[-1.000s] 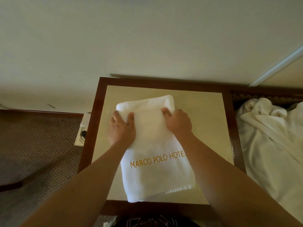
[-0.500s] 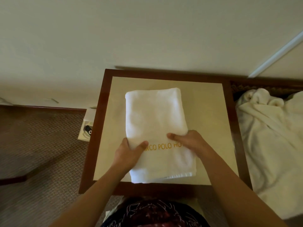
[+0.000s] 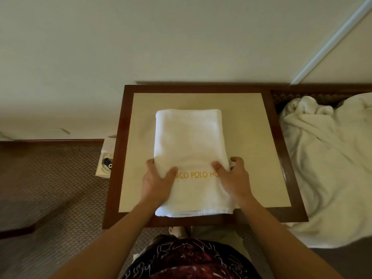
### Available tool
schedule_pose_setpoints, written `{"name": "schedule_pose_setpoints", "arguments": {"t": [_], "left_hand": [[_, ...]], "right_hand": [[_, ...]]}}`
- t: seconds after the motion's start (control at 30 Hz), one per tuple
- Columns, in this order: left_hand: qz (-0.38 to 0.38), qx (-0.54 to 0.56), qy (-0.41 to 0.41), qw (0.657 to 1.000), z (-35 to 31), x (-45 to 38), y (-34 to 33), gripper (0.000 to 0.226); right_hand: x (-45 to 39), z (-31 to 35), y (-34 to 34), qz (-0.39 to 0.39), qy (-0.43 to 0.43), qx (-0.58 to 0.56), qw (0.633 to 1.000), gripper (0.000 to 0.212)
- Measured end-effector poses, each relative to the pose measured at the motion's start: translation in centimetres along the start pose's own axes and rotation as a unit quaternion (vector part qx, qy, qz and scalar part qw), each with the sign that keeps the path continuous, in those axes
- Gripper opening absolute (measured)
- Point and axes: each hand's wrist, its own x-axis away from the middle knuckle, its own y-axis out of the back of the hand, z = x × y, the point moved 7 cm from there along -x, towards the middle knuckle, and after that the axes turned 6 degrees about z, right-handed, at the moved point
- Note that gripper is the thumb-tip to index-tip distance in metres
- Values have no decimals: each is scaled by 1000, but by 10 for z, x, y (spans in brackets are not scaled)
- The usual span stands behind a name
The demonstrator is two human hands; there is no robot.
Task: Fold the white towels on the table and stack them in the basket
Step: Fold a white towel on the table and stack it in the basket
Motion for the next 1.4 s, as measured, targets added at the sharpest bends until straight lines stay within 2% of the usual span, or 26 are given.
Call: {"name": "schedule_pose_setpoints", "arguments": {"t": [0.07, 0.13, 0.17, 0.23, 0.3, 0.37, 0.4, 0.47, 0.53, 0.63, 0.73, 0.8, 0.87, 0.93, 0.97, 1.13, 1.2, 1.3, 1.4], "left_hand": [[-9, -14, -11, 1000, 5, 1, -1, 67], [-30, -35, -8, 999, 10, 3, 6, 68], [-51, -66, -32, 996, 8, 6, 10, 64], [-74, -168, -132, 974, -8, 18, 9, 60], [-9, -291, -228, 929, -15, 30, -14, 63], [74, -385, -278, 877, -2, 39, -36, 65], [91, -411, -287, 861, 7, 41, -40, 67], [98, -430, -283, 852, 21, 42, -35, 72], [97, -434, -270, 854, 28, 45, -27, 79], [119, -387, -217, 888, 35, 45, -18, 85], [98, -265, -186, 941, 20, 41, -11, 82], [48, -134, -131, 981, 8, 30, -4, 75], [22, -32, -45, 998, 5, 14, -1, 76], [24, -18, -2, 1000, 2, 2, -1, 80], [33, -23, 5, 999, 2, -2, -2, 83], [66, 22, 52, 996, 11, -16, 2, 89], [102, 42, 63, 992, 15, -17, 2, 85], [158, 47, 60, 984, 16, -14, -4, 82], [163, 65, 47, 983, 9, -7, -9, 84]], "right_hand": [[3, -8, -7, 8, 9, 3, 1000, 65], [9, -8, -5, -18, 24, 46, 998, 62], [14, -6, -2, -51, 44, 102, 993, 62], [30, -3, -4, -90, 92, 190, 973, 66], [44, -10, -18, -61, 101, 201, 973, 74], [53, -21, -26, -56, 100, 252, 961, 79], [54, -27, -24, -67, 98, 277, 953, 78], [53, -32, -13, -89, 80, 299, 947, 74], [50, -37, -5, -79, 53, 310, 946, 70], [43, -40, -3, -37, 19, 264, 964, 57], [30, -29, -4, -9, -1, 182, 983, 55], [19, -19, -6, 1, -25, 159, 987, 71], [9, -10, -10, 23, -55, 135, 989, 99], [0, -4, -15, 48, -68, 111, 990, 114], [-2, 0, -17, 60, -70, 99, 991, 113], [1, 7, -18, 132, -77, 0, 988, 54], [6, 4, -17, 149, -73, -34, 986, 43], [17, -2, -14, 130, -41, -81, 987, 29], [31, -15, -9, 123, -56, -140, 981, 27]]}}
